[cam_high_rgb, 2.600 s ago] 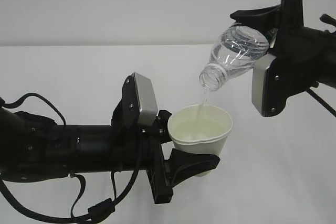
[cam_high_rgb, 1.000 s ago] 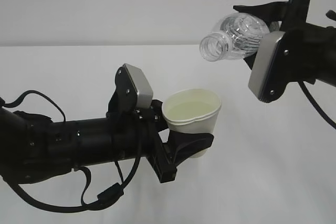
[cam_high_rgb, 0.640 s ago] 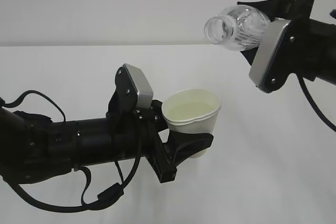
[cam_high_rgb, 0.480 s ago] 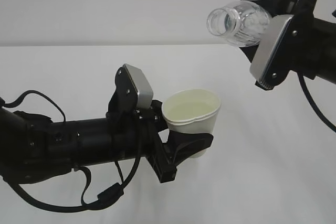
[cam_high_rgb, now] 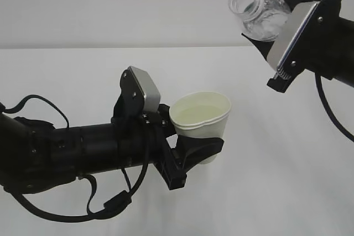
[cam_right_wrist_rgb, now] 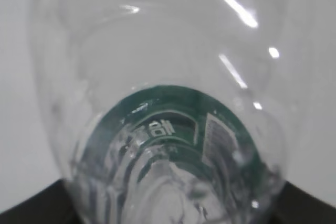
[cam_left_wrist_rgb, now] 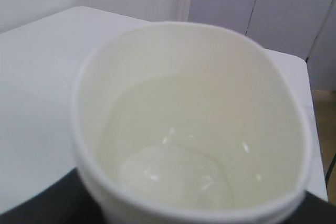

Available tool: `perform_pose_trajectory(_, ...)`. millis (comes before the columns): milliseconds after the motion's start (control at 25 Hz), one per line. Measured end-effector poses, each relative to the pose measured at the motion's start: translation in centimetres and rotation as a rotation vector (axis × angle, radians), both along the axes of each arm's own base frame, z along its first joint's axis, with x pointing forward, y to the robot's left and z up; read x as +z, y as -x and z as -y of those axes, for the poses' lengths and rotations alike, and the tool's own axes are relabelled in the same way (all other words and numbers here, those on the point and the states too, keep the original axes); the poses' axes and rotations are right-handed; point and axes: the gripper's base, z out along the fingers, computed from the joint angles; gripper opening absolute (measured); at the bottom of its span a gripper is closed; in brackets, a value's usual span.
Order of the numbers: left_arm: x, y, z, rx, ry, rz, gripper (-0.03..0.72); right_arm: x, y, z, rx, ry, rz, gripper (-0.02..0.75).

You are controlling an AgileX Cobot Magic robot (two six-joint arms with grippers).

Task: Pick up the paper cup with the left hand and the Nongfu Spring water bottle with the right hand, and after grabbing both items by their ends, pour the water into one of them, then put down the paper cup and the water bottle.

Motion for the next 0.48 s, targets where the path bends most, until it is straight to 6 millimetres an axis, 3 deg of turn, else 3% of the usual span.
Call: perform_pose_trajectory(480, -0.43, -0.3, -0.2, 0.039, -0.038, -0.015, 0.439, -0.19, -0.05, 0.43, -0.059, -0.188, -0.105, 0.417)
